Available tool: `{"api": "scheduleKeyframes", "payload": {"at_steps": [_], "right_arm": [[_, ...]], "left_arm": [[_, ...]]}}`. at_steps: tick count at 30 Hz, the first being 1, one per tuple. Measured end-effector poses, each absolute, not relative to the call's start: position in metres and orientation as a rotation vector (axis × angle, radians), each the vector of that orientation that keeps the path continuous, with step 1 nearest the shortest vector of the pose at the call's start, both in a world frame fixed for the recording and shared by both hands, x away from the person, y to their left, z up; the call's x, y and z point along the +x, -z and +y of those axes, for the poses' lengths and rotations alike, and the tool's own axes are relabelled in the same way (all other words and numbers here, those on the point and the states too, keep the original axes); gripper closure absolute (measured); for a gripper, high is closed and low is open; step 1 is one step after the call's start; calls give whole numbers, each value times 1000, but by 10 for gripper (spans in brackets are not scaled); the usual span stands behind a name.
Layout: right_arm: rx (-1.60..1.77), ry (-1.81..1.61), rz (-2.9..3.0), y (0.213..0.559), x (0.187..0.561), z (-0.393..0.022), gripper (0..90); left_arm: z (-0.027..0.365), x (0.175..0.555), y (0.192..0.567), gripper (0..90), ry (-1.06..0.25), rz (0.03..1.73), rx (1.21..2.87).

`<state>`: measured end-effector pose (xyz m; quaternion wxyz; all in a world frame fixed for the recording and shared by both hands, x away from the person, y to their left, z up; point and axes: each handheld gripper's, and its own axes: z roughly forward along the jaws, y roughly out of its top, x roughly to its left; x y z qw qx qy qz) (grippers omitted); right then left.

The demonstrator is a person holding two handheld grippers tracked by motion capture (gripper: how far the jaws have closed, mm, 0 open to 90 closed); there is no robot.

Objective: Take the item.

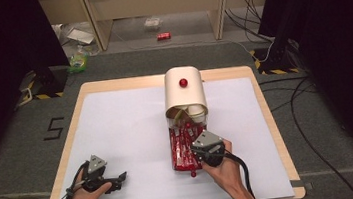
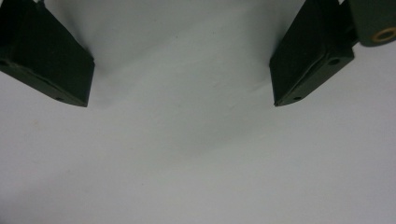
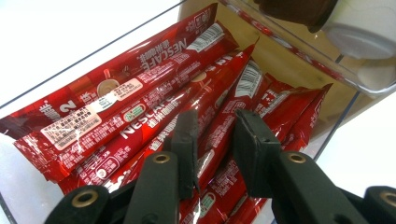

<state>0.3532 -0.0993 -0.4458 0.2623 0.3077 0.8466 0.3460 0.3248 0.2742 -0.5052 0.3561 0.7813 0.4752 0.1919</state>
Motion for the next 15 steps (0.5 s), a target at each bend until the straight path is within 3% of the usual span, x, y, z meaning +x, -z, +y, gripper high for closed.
{"api": "scheduleKeyframes", "payload": {"at_steps": [5, 15], "right_arm": [[829, -948, 2291, 448, 355, -99, 687], [787, -980, 2315, 444, 357, -104, 810]], "left_arm": [[274, 325, 505, 57, -496, 1227, 2019], [274, 325, 505, 57, -496, 1227, 2018]]}}
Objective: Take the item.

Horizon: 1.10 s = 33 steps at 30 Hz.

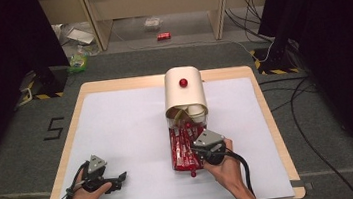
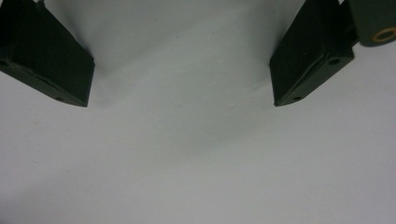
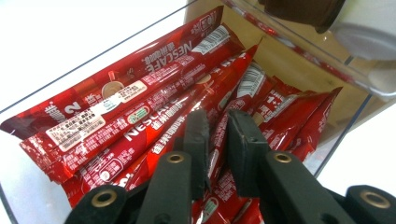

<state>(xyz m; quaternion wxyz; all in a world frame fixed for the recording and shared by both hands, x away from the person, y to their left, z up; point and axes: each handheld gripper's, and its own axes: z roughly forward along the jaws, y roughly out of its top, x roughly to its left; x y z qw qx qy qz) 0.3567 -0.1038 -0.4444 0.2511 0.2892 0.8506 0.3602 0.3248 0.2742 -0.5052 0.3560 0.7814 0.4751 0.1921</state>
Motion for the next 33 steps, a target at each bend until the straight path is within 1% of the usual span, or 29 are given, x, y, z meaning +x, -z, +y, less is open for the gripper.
{"api": "scheduleKeyframes", "payload": {"at_steps": [2, 3, 7, 23, 33], "right_arm": [[770, -976, 2315, 443, 356, -104, 820], [756, -971, 2319, 441, 356, -104, 847], [721, -953, 2326, 435, 355, -109, 868], [673, -971, 2338, 419, 348, -126, 876], [653, -969, 2345, 418, 341, -133, 878]], "left_arm": [[274, 325, 505, 57, -496, 1227, 2018], [274, 325, 505, 58, -496, 1227, 2018], [274, 325, 505, 58, -496, 1226, 2018], [275, 325, 505, 59, -495, 1225, 2017], [275, 325, 505, 59, -494, 1225, 2017]]}}
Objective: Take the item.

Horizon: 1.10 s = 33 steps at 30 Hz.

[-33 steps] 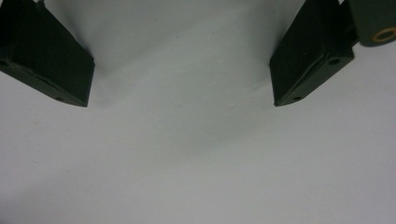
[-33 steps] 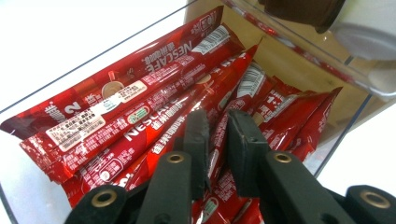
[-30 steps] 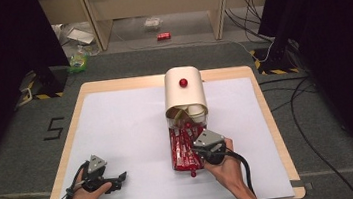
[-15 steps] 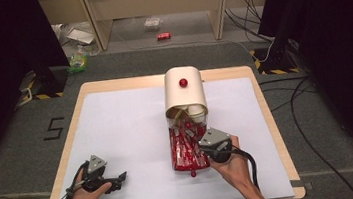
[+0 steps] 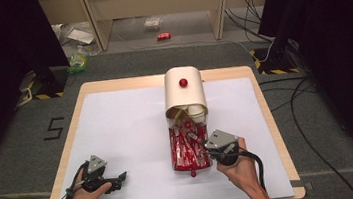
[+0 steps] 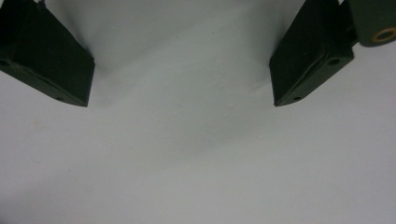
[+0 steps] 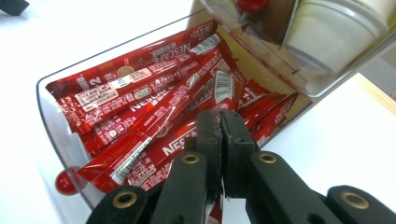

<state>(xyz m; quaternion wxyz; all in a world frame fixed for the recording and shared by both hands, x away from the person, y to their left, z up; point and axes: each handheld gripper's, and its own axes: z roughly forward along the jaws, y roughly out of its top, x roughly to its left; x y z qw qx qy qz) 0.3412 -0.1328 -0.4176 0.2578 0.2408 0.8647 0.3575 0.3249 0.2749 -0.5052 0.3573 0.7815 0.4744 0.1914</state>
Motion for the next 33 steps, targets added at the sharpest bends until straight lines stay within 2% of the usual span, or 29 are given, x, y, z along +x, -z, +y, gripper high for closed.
{"api": "scheduleKeyframes", "payload": {"at_steps": [33], "right_arm": [[696, -1065, 2273, 409, 310, -174, 878]], "left_arm": [[275, 325, 505, 60, -494, 1225, 2016]]}}
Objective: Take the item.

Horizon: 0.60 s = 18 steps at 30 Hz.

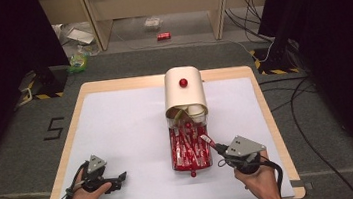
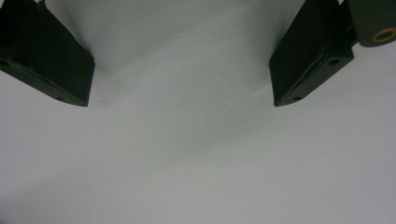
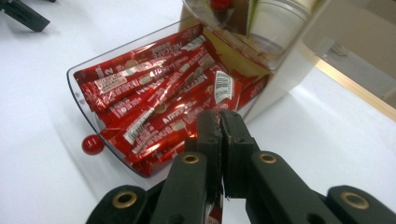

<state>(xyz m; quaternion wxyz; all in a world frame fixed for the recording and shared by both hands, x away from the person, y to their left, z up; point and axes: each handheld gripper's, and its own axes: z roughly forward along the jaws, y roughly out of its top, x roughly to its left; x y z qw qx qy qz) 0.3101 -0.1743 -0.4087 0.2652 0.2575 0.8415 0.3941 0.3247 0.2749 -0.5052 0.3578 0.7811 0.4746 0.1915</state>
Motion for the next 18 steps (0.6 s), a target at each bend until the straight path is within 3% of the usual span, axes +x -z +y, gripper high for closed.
{"api": "scheduleKeyframes", "payload": {"at_steps": [18], "right_arm": [[768, -1075, 2223, 410, 305, -204, 877]], "left_arm": [[275, 325, 505, 61, -495, 1225, 2015]]}}
